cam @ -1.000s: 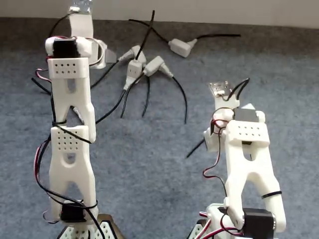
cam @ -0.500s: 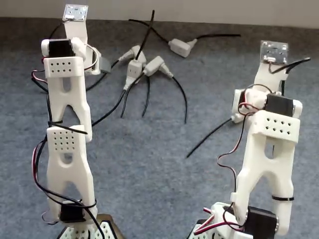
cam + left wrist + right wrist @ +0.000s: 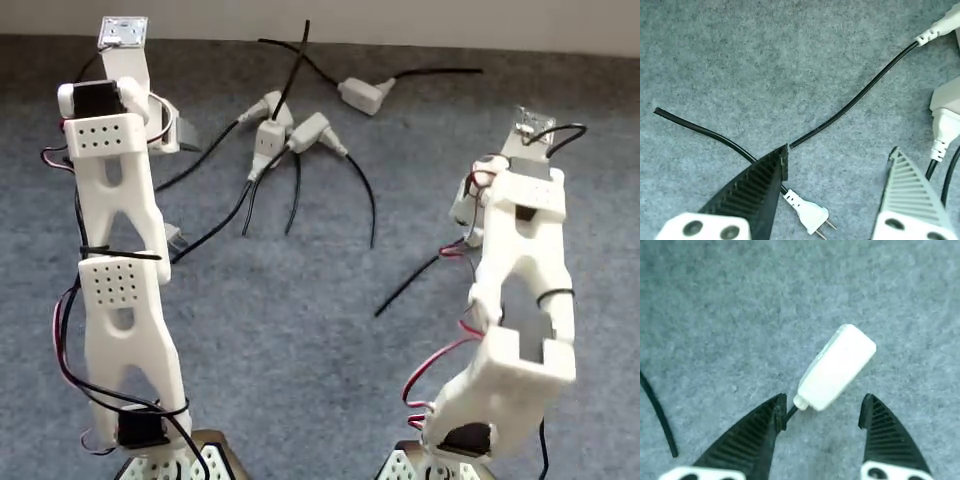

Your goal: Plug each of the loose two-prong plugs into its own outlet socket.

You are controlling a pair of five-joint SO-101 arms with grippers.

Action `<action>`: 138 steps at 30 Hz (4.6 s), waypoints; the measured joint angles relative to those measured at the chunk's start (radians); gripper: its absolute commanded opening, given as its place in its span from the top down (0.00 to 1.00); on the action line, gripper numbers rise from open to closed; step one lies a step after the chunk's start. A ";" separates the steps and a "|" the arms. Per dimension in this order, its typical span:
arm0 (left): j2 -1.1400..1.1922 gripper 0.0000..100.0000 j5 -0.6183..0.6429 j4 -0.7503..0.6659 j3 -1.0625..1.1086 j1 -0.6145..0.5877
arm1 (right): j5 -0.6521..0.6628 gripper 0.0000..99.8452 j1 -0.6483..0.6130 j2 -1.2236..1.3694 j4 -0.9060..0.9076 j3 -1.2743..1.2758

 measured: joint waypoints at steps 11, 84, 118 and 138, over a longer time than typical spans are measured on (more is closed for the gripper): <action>0.075 0.69 -0.006 -0.014 0.000 -0.003 | -0.068 0.91 0.086 0.287 -0.003 -0.233; 0.160 0.69 -0.006 -0.028 -0.138 -0.149 | -0.727 0.53 -0.873 0.367 0.434 -0.568; 0.160 0.69 -0.006 -0.028 -0.138 -0.163 | -0.727 0.53 -0.985 0.522 0.061 -0.718; 0.028 0.69 0.215 0.002 -0.081 -0.095 | -0.727 0.53 -0.749 0.522 0.545 -1.405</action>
